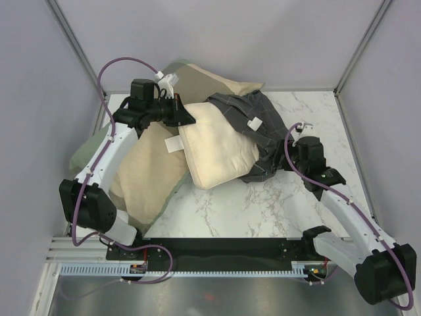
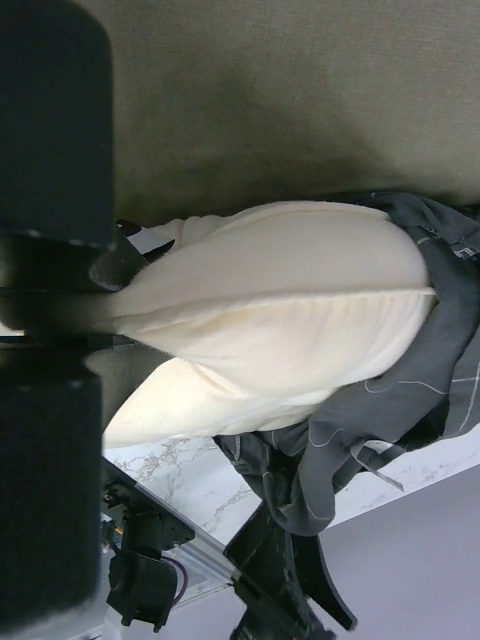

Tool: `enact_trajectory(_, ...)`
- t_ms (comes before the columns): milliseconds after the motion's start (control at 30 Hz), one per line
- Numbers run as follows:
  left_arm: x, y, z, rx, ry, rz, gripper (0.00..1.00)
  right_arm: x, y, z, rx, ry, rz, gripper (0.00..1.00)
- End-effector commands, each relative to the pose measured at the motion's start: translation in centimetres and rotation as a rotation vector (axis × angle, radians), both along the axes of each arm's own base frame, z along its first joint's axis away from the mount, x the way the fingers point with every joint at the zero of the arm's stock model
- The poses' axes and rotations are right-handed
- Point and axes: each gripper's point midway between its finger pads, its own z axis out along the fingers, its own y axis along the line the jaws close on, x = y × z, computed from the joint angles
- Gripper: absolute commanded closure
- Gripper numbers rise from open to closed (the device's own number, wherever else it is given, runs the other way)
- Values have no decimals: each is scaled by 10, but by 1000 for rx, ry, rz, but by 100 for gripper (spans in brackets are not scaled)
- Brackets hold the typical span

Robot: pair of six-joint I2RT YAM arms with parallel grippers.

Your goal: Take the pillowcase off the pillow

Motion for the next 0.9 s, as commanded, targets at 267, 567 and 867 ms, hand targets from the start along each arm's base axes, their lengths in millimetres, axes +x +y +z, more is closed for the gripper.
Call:
enact_trajectory(267, -9, -3, 34, -7, -189, -124, 98, 55, 52, 166, 87, -383, 269, 13)
enact_trajectory(567, -26, -12, 36, -46, -187, -230, 98, 134, 127, 232, 359, -560, 455, 12)
enact_trajectory(867, -42, -21, 41, -84, -212, -341, 98, 188, 219, 159, 311, -453, 562, 11)
